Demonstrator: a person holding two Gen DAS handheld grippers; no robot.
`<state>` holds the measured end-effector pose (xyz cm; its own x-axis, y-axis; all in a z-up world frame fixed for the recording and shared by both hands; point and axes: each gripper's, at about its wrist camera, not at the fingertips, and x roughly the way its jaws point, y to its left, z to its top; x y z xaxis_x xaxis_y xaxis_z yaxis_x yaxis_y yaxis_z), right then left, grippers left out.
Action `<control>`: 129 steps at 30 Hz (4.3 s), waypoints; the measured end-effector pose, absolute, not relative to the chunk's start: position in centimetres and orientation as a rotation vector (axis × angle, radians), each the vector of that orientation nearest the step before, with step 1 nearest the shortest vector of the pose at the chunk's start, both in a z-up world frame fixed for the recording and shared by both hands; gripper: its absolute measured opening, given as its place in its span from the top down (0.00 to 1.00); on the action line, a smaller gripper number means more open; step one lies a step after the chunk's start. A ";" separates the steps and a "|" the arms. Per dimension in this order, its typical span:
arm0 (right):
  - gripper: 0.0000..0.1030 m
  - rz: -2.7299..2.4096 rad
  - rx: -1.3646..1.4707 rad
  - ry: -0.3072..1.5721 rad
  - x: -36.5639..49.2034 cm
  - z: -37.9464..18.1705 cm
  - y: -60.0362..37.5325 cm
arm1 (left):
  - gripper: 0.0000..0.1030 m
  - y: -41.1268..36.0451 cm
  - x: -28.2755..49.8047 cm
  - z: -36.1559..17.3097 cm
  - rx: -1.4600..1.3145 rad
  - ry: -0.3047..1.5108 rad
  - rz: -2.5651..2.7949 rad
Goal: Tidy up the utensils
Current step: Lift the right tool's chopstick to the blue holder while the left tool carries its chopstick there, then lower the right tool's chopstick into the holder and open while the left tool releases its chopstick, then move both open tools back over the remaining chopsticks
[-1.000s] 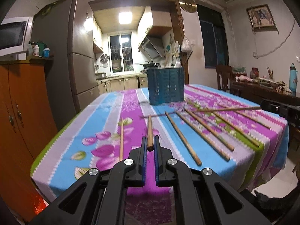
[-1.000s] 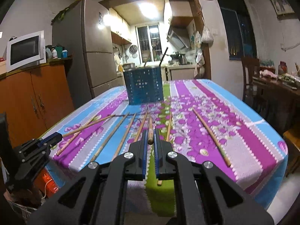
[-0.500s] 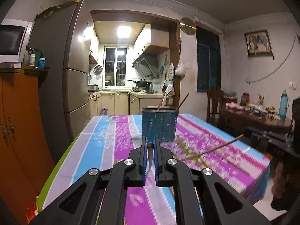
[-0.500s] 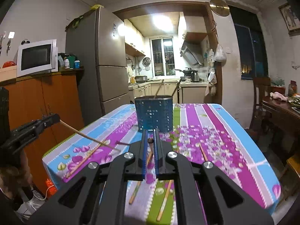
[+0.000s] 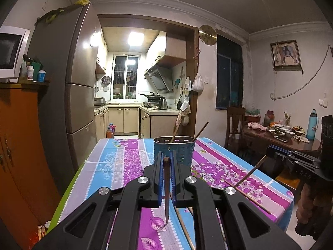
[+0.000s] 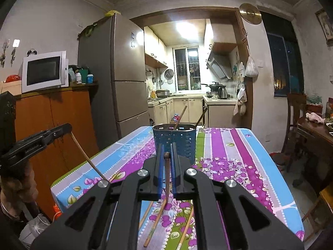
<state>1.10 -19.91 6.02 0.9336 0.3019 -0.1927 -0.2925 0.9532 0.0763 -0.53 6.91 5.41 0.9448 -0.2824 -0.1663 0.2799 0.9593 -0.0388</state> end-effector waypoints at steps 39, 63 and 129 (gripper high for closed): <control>0.95 0.389 0.068 0.252 4.0 7.9 -21.1 | 0.92 5.2 2.2 6.5 0.043 0.240 -0.278; 0.95 0.409 0.019 0.260 9.1 11.3 -19.3 | 0.92 4.1 8.0 9.0 0.141 0.202 -0.174; 0.58 -0.035 0.088 0.176 8.7 10.5 -35.5 | 0.65 15.3 11.0 12.9 -0.019 -0.010 -0.043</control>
<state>8.74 -35.48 10.45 0.9840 -0.0267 -0.1760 0.0420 0.9956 0.0843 10.99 15.28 12.92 0.9990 -0.0424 0.0109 0.0426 0.9989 -0.0184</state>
